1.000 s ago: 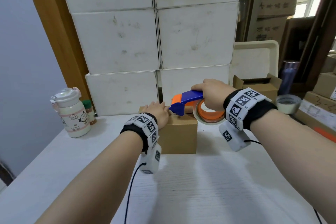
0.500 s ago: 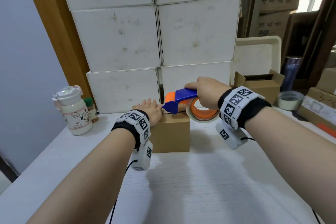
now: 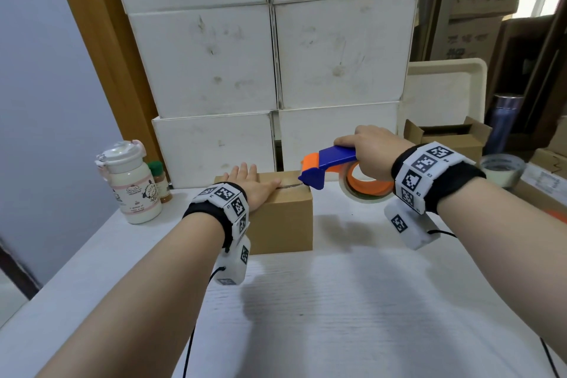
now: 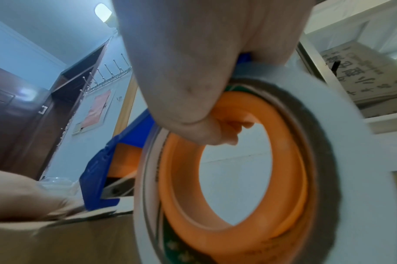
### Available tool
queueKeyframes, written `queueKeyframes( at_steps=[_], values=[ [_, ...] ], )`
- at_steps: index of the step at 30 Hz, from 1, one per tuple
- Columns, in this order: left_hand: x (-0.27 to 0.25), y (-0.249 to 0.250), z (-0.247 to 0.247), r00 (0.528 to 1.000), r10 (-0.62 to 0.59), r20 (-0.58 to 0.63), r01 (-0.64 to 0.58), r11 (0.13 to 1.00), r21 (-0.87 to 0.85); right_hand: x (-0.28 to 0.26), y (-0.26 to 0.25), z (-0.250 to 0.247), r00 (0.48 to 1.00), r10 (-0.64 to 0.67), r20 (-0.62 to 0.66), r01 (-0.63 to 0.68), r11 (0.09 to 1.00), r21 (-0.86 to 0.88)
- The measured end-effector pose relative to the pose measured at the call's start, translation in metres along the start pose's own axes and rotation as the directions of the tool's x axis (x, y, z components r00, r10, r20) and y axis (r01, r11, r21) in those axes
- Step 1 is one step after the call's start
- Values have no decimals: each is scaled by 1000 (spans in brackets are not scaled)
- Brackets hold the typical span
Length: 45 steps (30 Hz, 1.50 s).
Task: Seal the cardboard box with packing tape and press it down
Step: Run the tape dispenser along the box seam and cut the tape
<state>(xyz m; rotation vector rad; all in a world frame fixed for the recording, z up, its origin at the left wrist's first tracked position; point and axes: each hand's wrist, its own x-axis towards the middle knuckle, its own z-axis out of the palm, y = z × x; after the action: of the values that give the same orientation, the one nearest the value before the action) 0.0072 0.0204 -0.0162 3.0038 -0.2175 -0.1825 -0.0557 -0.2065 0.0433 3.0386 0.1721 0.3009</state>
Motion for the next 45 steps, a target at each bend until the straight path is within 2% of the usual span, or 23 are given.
queueKeyframes(
  at_steps=[28,30,32,35,37,39,40,42,45],
  values=[
    [4,0,1,1000,-5,-5,5,1000,-4,-7,6,23,999,34,27,-37,990,133],
    [2,0,0,999,15,-32,-15,1000,-15,-8,5,23,999,40,25,-43,989,139],
    [0,0,-2,993,44,-110,-43,999,10,-10,5,24,998,50,27,-53,987,151],
    [-9,8,-10,957,159,-242,-133,984,119,-12,4,25,998,61,34,-66,984,167],
    [-13,19,-15,963,170,-210,-166,985,35,-14,4,24,998,61,34,-66,983,172],
    [-14,32,-17,984,117,-136,-138,979,-152,-15,4,24,997,65,35,-70,981,181],
    [-14,37,-15,988,106,-116,-127,973,-193,-16,4,23,997,69,36,-74,980,186],
    [-11,45,-9,990,98,-104,-116,976,-184,-17,4,23,997,71,36,-77,978,192],
    [-2,44,4,989,112,-100,-119,991,-67,-17,4,23,998,62,30,-67,977,202]
  ],
)
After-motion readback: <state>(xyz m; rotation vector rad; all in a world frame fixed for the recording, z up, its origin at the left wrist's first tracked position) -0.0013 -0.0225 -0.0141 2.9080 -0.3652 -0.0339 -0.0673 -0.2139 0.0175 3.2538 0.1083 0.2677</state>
